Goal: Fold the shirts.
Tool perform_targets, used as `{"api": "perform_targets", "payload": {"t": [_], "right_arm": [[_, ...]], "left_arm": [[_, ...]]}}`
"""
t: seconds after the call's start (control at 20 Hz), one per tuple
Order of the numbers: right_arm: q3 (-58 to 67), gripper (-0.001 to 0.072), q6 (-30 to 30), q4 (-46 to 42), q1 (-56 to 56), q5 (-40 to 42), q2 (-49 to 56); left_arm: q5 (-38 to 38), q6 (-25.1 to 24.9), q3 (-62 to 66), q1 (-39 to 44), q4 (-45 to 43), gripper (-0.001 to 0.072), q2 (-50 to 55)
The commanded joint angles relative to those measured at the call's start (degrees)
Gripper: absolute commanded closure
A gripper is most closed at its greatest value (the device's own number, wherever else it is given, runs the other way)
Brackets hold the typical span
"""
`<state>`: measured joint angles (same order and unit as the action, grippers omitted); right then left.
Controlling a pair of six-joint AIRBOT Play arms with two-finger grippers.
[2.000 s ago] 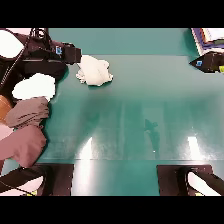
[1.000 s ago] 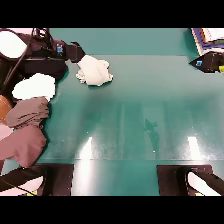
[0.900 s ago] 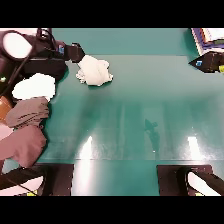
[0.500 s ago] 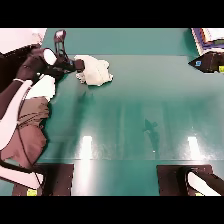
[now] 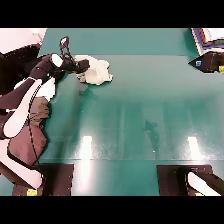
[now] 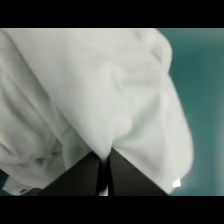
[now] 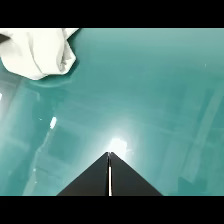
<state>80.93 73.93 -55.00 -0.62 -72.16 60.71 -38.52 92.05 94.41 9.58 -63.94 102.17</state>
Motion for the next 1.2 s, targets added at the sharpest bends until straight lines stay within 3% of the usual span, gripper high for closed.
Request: {"api": "perform_targets", "payload": {"t": [0.0, 0.2, 0.35, 0.55, 0.7, 0.75, 0.8, 0.85, 1.0, 1.15], "right_arm": [[2.23, 0.0694, 0.0, -0.02, 1.31, -0.07, -0.11], [11.15, 0.0694, 0.0, -0.13, 1.53, -1.44, -0.09], [16.92, 0.0694, 0.02, -0.48, 1.05, -1.55, -0.11], [21.92, 0.0694, 0.02, -0.39, 1.05, -3.63, -0.11], [23.56, 0.0694, 0.04, -0.39, 1.05, -7.74, -0.11], [23.63, 0.0694, 0.04, -0.42, 1.05, -8.92, -0.11], [23.63, 0.0694, 0.04, -0.44, 1.05, -10.29, -0.13], [23.63, 0.0694, 0.04, -0.42, 1.05, -11.69, -0.11], [23.63, 0.0694, 0.02, -0.44, 1.05, -13.57, -0.11], [23.63, 0.0694, 0.04, -0.42, 1.05, -13.49, -0.09]], "left_arm": [[-8.26, -0.98, 9.86, 0.02, -1.77, 0.0683, -1.62], [-12.41, -3.82, 18.56, 0.04, -7.06, 0.0683, -14.4], [-20.9, -7.04, 19.61, 1.77, -8.81, 0.0684, -24.2], [-33.57, -7.04, 18.64, 13.29, -13.42, 0.0683, -26.82], [-32.09, -7.02, 11.1, 24.46, -13.05, 0.0678, -25.62], [-30.34, -7.3, 7.72, 27.74, -12.41, 0.0501, -25.07], [-28.24, -8.46, 5.01, 29.99, -12.44, 0.0177, -24.74], [-26.91, -8.48, 3.48, 30.84, -13.42, 0.0103, -24.55], [-27.69, -5.53, 4.39, 26.8, -20.31, 0.0103, -25.77], [-29.86, -1.68, 2.71, 16.28, -23.63, 0.0103, -26.14]]}}
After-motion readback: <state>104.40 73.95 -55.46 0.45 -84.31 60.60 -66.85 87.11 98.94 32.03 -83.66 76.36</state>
